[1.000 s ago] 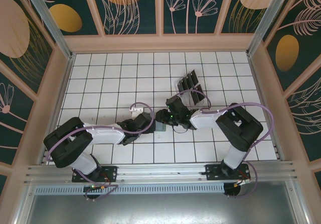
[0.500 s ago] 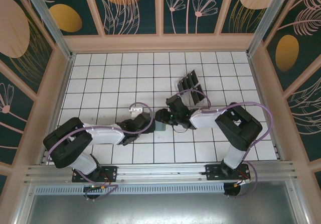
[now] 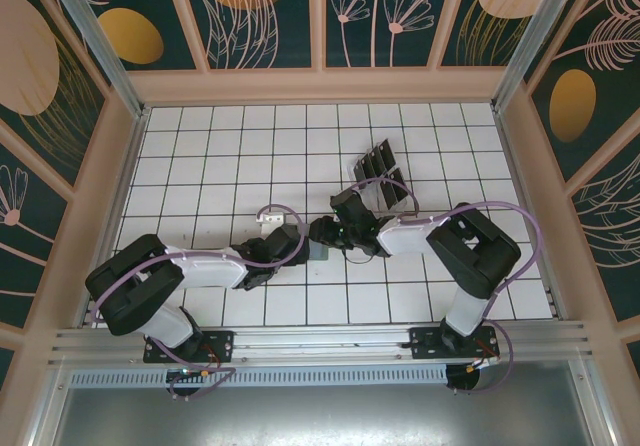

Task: Put the credit cards into the card holder
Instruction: Flip over the card slot in the card holder.

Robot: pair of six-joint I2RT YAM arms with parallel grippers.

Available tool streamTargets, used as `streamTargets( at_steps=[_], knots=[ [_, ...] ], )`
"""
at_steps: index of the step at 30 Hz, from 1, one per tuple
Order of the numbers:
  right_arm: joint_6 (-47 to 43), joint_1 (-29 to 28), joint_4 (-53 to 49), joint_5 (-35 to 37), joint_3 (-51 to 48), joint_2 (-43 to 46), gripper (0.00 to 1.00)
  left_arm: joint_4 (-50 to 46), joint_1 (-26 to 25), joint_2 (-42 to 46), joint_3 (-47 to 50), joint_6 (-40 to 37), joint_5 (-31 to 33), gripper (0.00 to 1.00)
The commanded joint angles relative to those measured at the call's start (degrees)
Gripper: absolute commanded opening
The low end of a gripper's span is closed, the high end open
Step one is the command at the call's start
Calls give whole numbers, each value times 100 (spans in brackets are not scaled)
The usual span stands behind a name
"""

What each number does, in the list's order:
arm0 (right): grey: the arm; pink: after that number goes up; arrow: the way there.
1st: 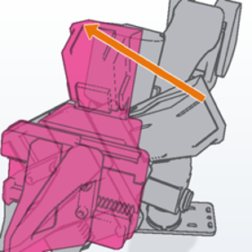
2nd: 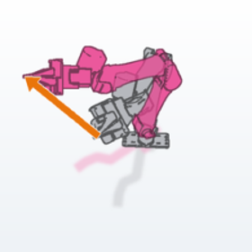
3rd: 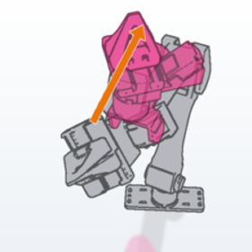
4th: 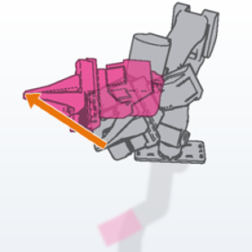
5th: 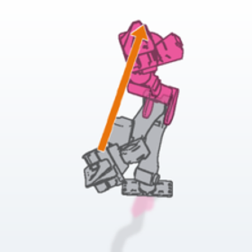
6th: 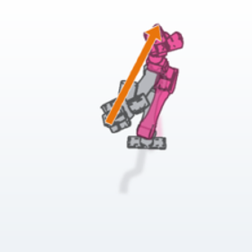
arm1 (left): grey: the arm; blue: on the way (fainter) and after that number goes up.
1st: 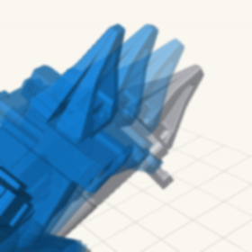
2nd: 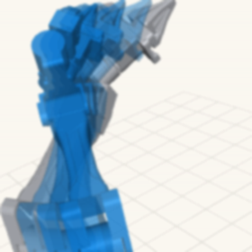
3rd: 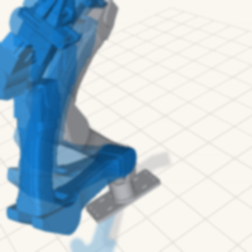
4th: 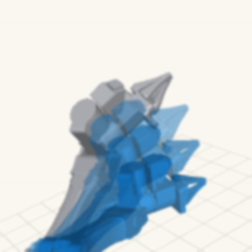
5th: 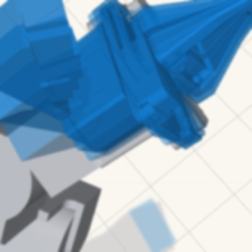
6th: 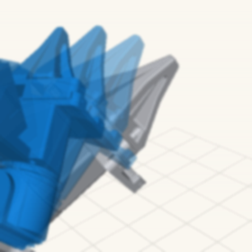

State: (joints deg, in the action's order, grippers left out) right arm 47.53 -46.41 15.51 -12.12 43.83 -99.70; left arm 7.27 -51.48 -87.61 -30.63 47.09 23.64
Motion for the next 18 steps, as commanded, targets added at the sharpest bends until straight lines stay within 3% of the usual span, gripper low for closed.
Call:
streamTargets(
  at_steps=[1, 12, 18],
  knots=[
    [74, -149, 234, -317, 161, -292, 38, -381, 114, -57, 215, 19, -164, 98],
    [99, -149, 211, -317, 108, -249, 39, -1925, 175, 1045, -143, 355, 1017, 98],
    [96, -149, 183, -300, 59, -208, 39, -2080, 615, 966, -60, 332, 1022, 99]
  ],
)
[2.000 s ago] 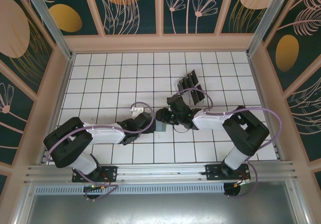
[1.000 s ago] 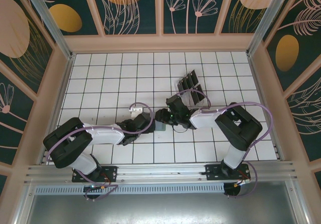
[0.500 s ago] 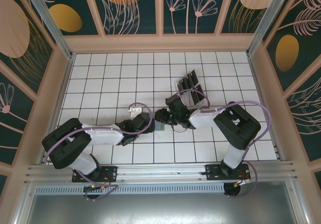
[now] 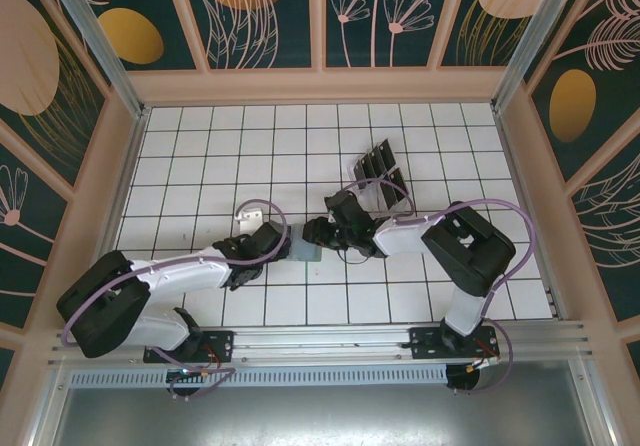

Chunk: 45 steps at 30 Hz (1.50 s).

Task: Put the credit cards into the card holder
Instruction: Flip over the card slot in the card holder.

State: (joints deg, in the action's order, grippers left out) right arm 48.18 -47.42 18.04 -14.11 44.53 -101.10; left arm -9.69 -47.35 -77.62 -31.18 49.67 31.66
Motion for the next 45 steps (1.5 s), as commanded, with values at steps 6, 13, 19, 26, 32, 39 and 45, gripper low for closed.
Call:
streamTargets(
  at_steps=[6, 13, 19, 26, 32, 39, 45],
  knots=[
    [23, -48, -82, -101, -33, -34, 39, -179, 441, -160, 108, -23, 59, 99],
    [-45, -48, -142, -154, 53, -17, 38, 97, 438, -502, 254, 146, -256, 99],
    [-109, -61, -212, -171, 146, 3, 36, 312, 438, -617, 410, 247, -476, 99],
    [-166, -114, -326, -154, 322, -104, 36, 443, 445, -662, 479, 262, -562, 99],
    [-172, -136, -397, -153, 481, -222, 38, 537, 446, -641, 552, 265, -624, 98],
    [-126, -179, -398, -181, 620, -257, 37, 574, 443, -538, 612, 274, -676, 99],
    [-80, -253, -428, -196, 763, -109, 38, 448, 438, -164, 580, 297, -657, 98]
  ],
)
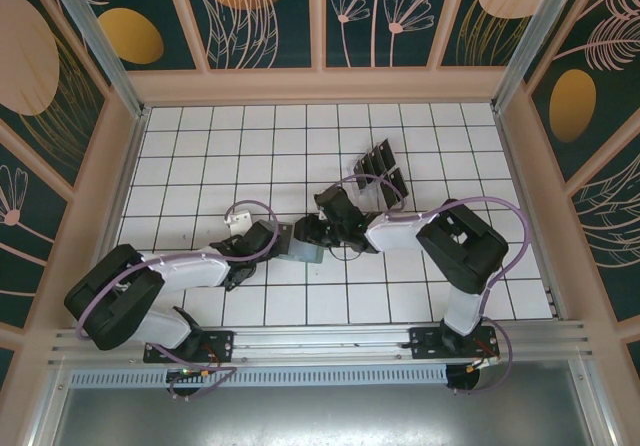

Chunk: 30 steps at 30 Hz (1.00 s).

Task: Put the credit cards into the card holder
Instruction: Flip over the card slot in the card holder.

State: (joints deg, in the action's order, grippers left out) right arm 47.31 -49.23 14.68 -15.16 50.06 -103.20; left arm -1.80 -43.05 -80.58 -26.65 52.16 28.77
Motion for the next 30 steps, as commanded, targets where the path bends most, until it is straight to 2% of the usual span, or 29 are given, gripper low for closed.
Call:
streamTargets(
  at_steps=[1, 17, 26, 30],
  knots=[
    [7, -78, -109, -93, 240, 95, 38, -363, 9, 217, 130, 69, -357, 98],
    [-64, -183, -419, -242, 1094, -616, 38, -1129, 8, 2159, 204, 470, 47, 99],
    [-144, -188, -577, -413, 1540, -1096, 38, -1186, 7, 2226, 201, 491, 15, 99],
    [-236, -183, -646, -500, 1663, -1179, 42, -1139, 13, 2098, 179, 445, -93, 99]
  ],
)
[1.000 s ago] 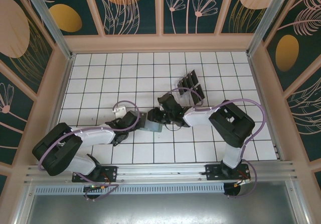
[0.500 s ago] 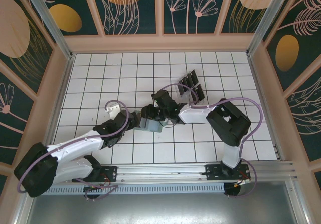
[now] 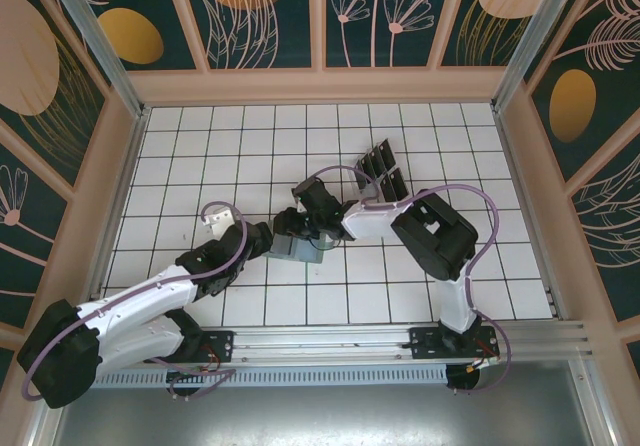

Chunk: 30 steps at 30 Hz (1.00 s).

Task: Put the credit cards into the card holder
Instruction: Flip over the card slot in the card holder, then pick up the credit card from the storage box.

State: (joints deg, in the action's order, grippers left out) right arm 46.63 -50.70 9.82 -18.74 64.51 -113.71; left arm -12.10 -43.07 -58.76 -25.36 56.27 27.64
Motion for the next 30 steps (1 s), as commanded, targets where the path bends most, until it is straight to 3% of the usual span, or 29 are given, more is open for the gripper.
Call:
streamTargets(
  at_steps=[1, 9, 15, 23, 30],
  knots=[
    [-204, -37, -169, -162, 244, -121, 43, -92, 13, -129, 49, 33, 0, 99],
    [-419, 40, -208, -159, 166, 473, 48, 20, 9, -437, 7, -15, -95, 99],
    [-706, 371, -552, 221, -348, 1451, 47, 186, 12, -1027, -212, -250, -180, 98],
    [-1915, 1451, -2445, 1786, -445, 2834, 45, 373, 20, -1809, -778, -741, -51, 99],
    [-2733, 2438, -3416, 2722, -273, 3245, 39, 491, 160, -2299, -1152, -1086, -73, 99]
  ],
)
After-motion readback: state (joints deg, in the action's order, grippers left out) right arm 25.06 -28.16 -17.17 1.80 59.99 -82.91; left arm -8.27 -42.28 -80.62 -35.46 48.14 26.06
